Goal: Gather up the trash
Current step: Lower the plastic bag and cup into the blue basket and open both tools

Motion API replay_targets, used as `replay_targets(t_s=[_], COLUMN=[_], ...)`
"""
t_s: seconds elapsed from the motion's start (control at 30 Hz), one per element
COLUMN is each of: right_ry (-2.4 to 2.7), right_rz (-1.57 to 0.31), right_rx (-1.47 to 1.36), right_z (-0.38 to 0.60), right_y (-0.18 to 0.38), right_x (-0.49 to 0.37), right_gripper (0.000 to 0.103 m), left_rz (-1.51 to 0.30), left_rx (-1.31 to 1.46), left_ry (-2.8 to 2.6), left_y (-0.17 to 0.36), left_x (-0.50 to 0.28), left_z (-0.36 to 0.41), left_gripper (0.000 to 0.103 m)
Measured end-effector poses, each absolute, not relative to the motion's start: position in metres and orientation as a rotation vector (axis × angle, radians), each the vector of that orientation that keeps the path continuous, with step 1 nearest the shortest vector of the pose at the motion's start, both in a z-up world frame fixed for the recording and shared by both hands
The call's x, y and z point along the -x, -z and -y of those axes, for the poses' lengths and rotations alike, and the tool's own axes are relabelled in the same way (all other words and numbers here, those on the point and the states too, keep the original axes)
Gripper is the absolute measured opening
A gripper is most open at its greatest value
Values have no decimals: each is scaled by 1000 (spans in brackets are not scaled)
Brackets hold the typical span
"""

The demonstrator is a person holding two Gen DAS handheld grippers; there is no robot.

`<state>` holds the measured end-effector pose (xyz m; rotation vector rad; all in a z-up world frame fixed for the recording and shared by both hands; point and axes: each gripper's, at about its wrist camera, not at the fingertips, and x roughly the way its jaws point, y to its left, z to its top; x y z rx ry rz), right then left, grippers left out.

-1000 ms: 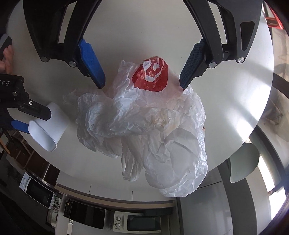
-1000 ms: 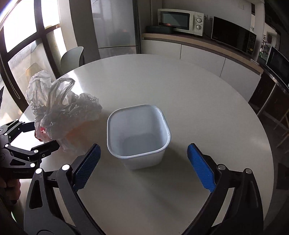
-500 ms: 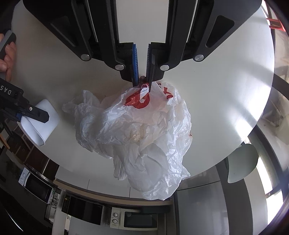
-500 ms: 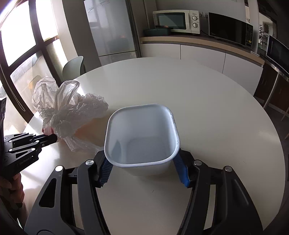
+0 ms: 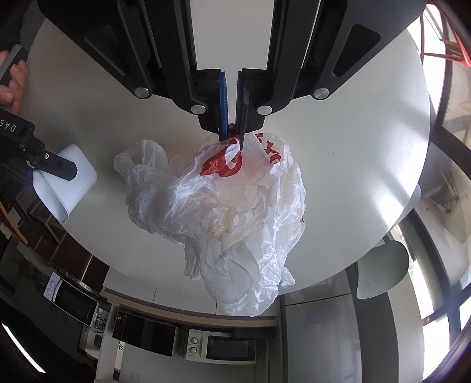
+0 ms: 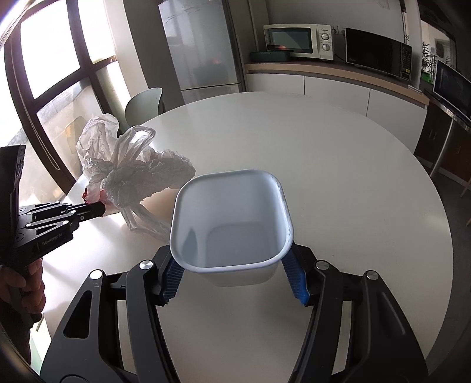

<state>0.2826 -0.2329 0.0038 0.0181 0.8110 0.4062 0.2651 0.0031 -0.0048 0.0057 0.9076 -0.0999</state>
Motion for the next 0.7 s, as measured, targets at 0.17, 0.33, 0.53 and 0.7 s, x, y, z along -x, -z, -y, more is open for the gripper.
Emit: replay_targets(t_s=[0.17,0.33,0.53,0.7], right_ry=[-436,-470,-531,-612], right_rz=[-807,-775,-738,-734], right_rx=[-12,-3,14,46], right_z=[231,226,214,202], right_y=[-4,-7,-8,2], right_x=[-217,-149,-74,-11], right_gripper=[56,56,56,56], left_rz=[-872,-839,-797,-789], left_rx=[5,-5,-15,-20], left_ry=[125,152,169,196], left_y=[-8,-18,-30,-29], left_x=[-200,-135,-65,-9], left_z=[-3,-6,-11,-14], left_gripper=[4,4,4,4])
